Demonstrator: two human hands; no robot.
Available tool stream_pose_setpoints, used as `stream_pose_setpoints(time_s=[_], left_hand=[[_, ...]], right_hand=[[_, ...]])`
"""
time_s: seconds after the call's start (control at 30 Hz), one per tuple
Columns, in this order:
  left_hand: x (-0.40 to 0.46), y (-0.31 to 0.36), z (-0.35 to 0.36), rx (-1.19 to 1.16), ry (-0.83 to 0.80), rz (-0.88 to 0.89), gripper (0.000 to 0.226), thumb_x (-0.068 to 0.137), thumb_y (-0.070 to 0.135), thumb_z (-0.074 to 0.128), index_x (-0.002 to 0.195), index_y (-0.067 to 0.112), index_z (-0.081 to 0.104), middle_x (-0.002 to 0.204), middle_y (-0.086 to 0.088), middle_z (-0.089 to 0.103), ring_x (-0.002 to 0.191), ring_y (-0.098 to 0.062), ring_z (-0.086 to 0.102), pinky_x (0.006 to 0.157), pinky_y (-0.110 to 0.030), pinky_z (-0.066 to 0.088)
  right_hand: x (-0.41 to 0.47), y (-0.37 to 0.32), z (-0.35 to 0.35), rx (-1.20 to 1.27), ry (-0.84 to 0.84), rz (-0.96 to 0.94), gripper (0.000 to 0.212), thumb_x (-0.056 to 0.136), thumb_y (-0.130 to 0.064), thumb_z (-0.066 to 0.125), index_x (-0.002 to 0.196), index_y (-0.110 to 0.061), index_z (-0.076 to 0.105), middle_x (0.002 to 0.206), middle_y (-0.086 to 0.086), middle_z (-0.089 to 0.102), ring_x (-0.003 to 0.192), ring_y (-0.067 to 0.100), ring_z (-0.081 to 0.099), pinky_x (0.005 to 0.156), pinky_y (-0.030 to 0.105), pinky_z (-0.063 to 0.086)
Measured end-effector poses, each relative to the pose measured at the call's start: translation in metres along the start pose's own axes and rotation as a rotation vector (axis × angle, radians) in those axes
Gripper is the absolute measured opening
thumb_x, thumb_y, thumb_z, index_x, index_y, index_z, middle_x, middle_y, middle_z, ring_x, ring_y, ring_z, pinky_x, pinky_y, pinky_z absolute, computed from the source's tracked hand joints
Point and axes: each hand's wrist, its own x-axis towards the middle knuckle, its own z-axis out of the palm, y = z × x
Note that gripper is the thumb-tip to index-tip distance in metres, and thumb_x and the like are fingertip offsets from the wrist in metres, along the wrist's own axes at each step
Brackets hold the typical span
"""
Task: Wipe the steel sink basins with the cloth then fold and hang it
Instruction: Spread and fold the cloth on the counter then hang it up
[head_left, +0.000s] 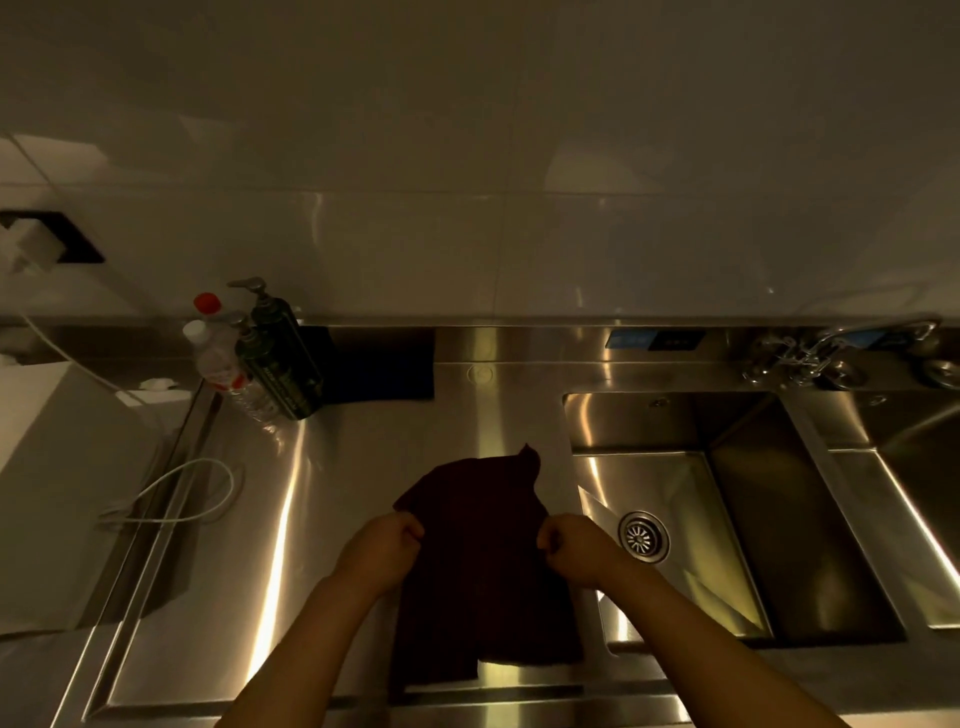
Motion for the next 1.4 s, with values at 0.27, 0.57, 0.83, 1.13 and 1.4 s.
stream_pose_setpoints(time_s=[0.27, 0.57, 0.83, 1.13, 1.4], left_hand=[[0.056, 0.008, -0.009, 0.066, 0.145, 0.105, 0.016, 0.099, 0.019, 0.061, 0.112, 0.017, 0.07, 0.104, -0.002, 0.066, 0.097, -0.023, 0.066, 0.073, -0.028, 0.042], [0.084, 0.009, 0.001, 0.12, 0.102, 0.078, 0.022, 0.104, 0.026, 0.059, 0.118, 0.017, 0.073, 0.115, -0.005, 0.067, 0.105, -0.024, 0.065, 0.082, -0.031, 0.05], [0.088, 0.005, -0.013, 0.134, 0.214, 0.07, 0.011, 0.093, 0.03, 0.072, 0.098, 0.028, 0.082, 0.1, 0.006, 0.072, 0.094, -0.016, 0.068, 0.071, -0.026, 0.041], [0.103, 0.058, -0.067, -0.174, 0.497, 0.153, 0.008, 0.092, 0.025, 0.075, 0.098, 0.028, 0.078, 0.098, 0.005, 0.073, 0.089, -0.017, 0.069, 0.081, -0.037, 0.057], [0.081, 0.106, -0.121, -0.384, 0.714, 0.508, 0.012, 0.099, 0.023, 0.067, 0.111, 0.023, 0.07, 0.105, 0.014, 0.071, 0.099, -0.003, 0.068, 0.086, -0.022, 0.054]], right_hand=[[0.05, -0.012, -0.024, 0.047, 0.134, -0.044, 0.038, 0.091, -0.009, 0.065, 0.129, -0.01, 0.06, 0.127, 0.009, 0.056, 0.11, 0.026, 0.061, 0.09, 0.029, 0.049], [0.087, -0.021, -0.026, 0.054, 0.204, -0.092, 0.046, 0.096, -0.011, 0.062, 0.141, -0.011, 0.057, 0.14, 0.01, 0.049, 0.124, 0.027, 0.055, 0.099, 0.024, 0.041], [0.095, -0.02, -0.021, 0.111, 0.401, -0.017, 0.014, 0.089, -0.003, 0.066, 0.097, -0.007, 0.077, 0.104, 0.008, 0.069, 0.099, 0.023, 0.064, 0.079, 0.023, 0.043], [0.098, -0.043, -0.098, 0.387, 0.675, -0.085, 0.012, 0.092, -0.007, 0.066, 0.091, -0.019, 0.066, 0.09, -0.002, 0.068, 0.084, 0.013, 0.066, 0.073, 0.031, 0.056], [0.055, -0.086, -0.165, 0.652, 0.82, -0.338, 0.011, 0.093, -0.013, 0.065, 0.097, -0.023, 0.062, 0.096, -0.009, 0.067, 0.085, 0.006, 0.066, 0.072, 0.02, 0.054]])
